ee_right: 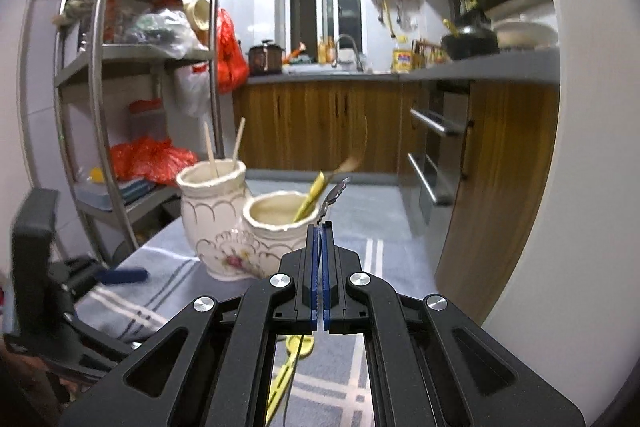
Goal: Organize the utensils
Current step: 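Lift the metal spoon with the right tool while the left tool grasps a wooden chopstick, then carry the chopstick to the tall cup with left tool while right carries spoon over short cup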
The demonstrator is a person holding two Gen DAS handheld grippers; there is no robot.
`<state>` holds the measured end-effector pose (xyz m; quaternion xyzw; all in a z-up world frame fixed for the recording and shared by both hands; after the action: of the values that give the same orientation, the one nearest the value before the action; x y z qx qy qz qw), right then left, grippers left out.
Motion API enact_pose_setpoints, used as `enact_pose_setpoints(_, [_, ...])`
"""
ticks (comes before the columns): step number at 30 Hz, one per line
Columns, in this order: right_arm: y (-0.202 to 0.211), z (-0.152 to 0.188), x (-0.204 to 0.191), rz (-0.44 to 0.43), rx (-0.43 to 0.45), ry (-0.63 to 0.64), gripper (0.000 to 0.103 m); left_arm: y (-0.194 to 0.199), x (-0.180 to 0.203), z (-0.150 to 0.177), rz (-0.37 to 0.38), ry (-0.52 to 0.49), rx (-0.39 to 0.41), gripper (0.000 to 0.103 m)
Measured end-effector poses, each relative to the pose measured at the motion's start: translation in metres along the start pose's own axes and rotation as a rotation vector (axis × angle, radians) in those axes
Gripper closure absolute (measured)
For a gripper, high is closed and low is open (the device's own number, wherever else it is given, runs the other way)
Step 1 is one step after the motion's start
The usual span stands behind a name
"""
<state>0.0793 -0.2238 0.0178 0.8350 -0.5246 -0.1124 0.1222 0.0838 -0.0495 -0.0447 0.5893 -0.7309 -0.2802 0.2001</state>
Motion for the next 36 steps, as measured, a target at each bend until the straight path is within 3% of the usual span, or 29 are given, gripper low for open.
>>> enact_pose_setpoints(2, [0.002, -0.001, 0.0, -0.002, 0.006, 0.0, 0.101, -0.005, 0.007, 0.002, 0.01, -0.004, -0.032, 0.043])
enact_pose_setpoints(3, [0.002, 0.0, 0.0, -0.005, 0.009, -0.002, 0.101, -0.007, 0.01, 0.003, 0.011, -0.009, -0.044, 0.045])
enact_pose_setpoints(11, [0.01, -0.001, 0.006, -0.027, 0.029, -0.029, 0.101, -0.023, 0.026, 0.014, -0.031, -0.052, -0.127, 0.055])
enact_pose_setpoints(17, [0.015, -0.001, 0.007, -0.04, 0.046, -0.038, 0.101, -0.028, 0.025, 0.014, -0.08, -0.058, -0.149, 0.055])
enact_pose_setpoints(19, [0.016, 0.0, 0.006, -0.046, 0.04, -0.041, 0.101, -0.033, 0.026, 0.013, -0.063, -0.044, -0.167, 0.056])
enact_pose_setpoints(21, [0.018, -0.001, 0.006, -0.055, 0.048, -0.044, 0.101, -0.036, 0.024, 0.01, -0.046, -0.019, -0.178, 0.063])
enact_pose_setpoints(23, [0.02, -0.001, 0.005, -0.062, 0.051, -0.041, 0.101, -0.038, 0.027, 0.009, -0.035, -0.027, -0.186, 0.079])
enact_pose_setpoints(26, [0.021, -0.001, 0.006, -0.069, 0.052, -0.045, 0.101, -0.04, 0.028, 0.006, -0.005, -0.038, -0.207, 0.093])
enact_pose_setpoints(36, [0.028, -0.002, 0.008, -0.08, 0.078, -0.055, 0.101, -0.032, 0.012, 0.008, 0.025, -0.047, -0.211, 0.099])
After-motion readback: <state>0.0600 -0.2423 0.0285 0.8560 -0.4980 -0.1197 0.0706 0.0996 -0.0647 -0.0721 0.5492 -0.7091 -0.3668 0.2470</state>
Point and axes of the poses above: each gripper's, at about its wrist camera, not at the fingertips, and y roughly against the way its jaws point, x to its right, z to its underside, the point moved 3 cm from there along -y, roughly the way its jaws point, and after that the axes turned 5 degrees about -z, right-handed, at the moved point
